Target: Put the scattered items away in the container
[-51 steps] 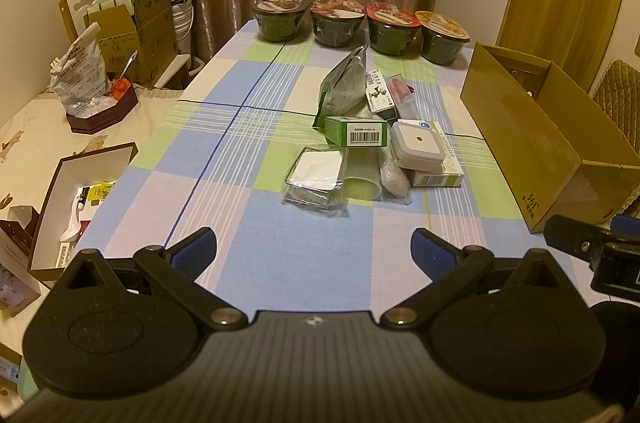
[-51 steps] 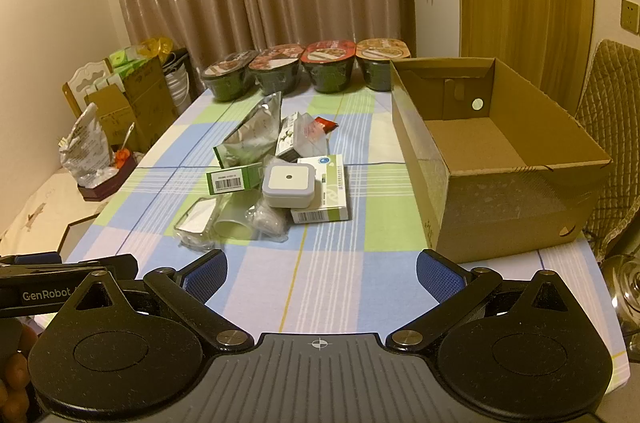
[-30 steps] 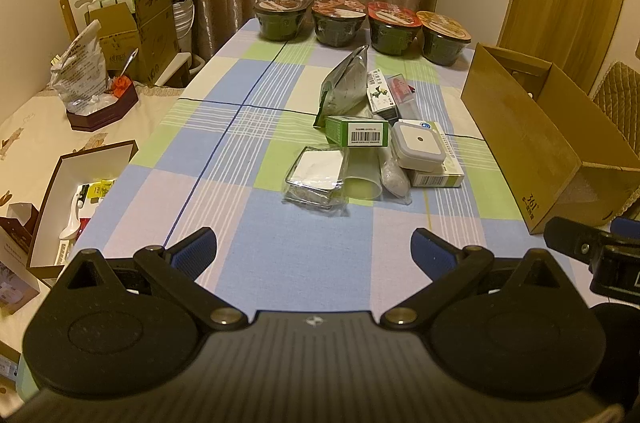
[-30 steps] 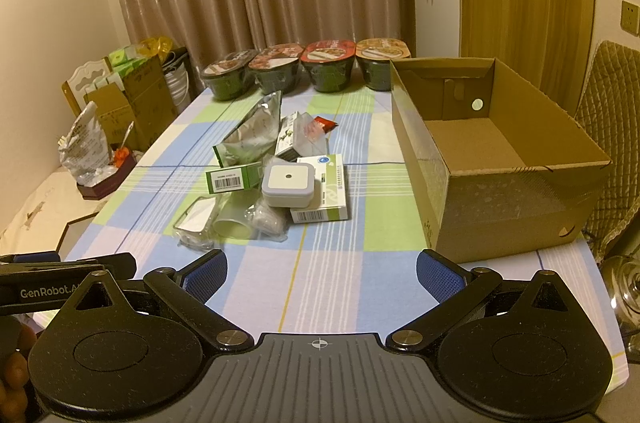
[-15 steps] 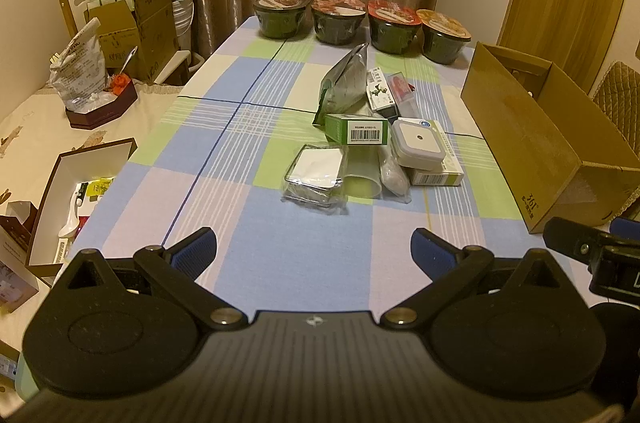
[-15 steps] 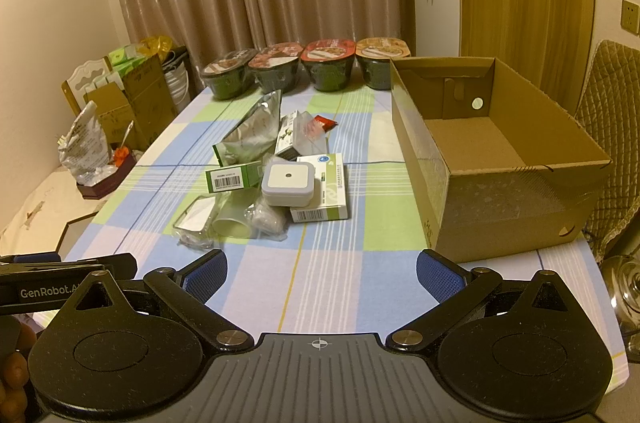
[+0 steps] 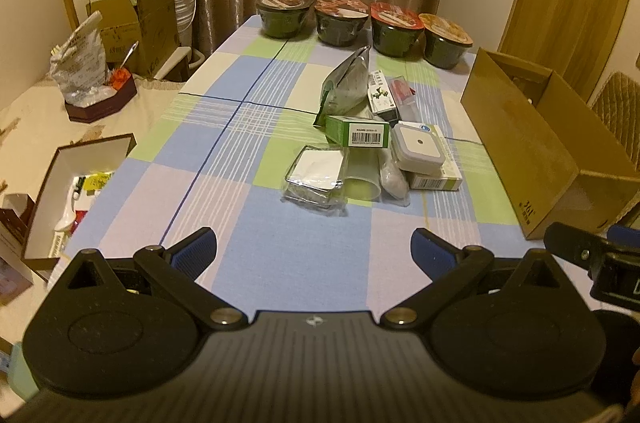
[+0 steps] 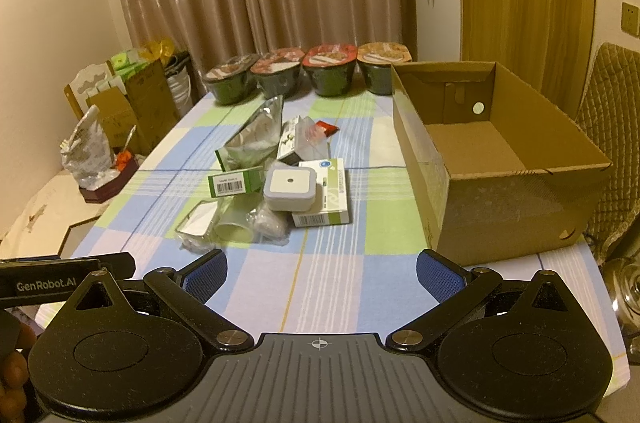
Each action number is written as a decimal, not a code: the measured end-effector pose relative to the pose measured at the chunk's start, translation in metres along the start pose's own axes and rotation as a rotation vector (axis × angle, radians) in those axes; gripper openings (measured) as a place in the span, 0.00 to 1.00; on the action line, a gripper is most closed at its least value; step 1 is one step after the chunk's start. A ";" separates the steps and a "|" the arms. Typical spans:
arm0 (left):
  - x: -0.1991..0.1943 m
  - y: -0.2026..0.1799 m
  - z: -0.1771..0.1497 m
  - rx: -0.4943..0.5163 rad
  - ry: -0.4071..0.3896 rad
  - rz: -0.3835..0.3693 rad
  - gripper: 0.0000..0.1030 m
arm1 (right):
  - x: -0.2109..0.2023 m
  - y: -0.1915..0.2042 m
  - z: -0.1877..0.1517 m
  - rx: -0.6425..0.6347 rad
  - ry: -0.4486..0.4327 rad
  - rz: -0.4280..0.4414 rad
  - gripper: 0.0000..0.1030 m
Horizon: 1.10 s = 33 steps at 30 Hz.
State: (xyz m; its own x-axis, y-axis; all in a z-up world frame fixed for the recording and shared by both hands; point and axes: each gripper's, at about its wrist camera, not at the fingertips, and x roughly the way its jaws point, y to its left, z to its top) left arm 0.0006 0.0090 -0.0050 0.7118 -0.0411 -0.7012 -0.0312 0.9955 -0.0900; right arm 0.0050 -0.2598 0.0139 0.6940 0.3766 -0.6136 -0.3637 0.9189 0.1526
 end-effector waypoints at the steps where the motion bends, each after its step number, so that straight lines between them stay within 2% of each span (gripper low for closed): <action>1: 0.000 0.002 0.001 -0.012 0.003 -0.013 0.99 | 0.000 -0.001 0.000 0.004 -0.003 0.000 1.00; 8: -0.003 0.020 0.010 -0.101 0.012 -0.085 0.99 | -0.009 -0.004 0.011 0.026 -0.049 0.027 1.00; 15: 0.005 0.026 0.028 -0.007 -0.006 -0.118 0.99 | -0.008 0.012 0.030 -0.105 -0.108 0.022 1.00; 21: 0.029 0.029 0.050 0.049 -0.003 -0.116 0.99 | 0.021 0.021 0.042 -0.168 -0.049 0.023 1.00; 24: 0.045 0.032 0.059 0.058 0.004 -0.109 0.99 | 0.047 0.020 0.046 -0.150 0.004 0.011 1.00; 33: 0.097 0.025 0.075 0.119 0.033 -0.105 0.99 | 0.109 0.016 0.050 -0.196 0.070 0.074 1.00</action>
State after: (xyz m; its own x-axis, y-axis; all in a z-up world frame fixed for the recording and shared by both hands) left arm 0.1212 0.0368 -0.0222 0.6832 -0.1468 -0.7154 0.1275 0.9885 -0.0810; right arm 0.1056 -0.1984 -0.0118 0.6185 0.4267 -0.6598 -0.5305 0.8462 0.0499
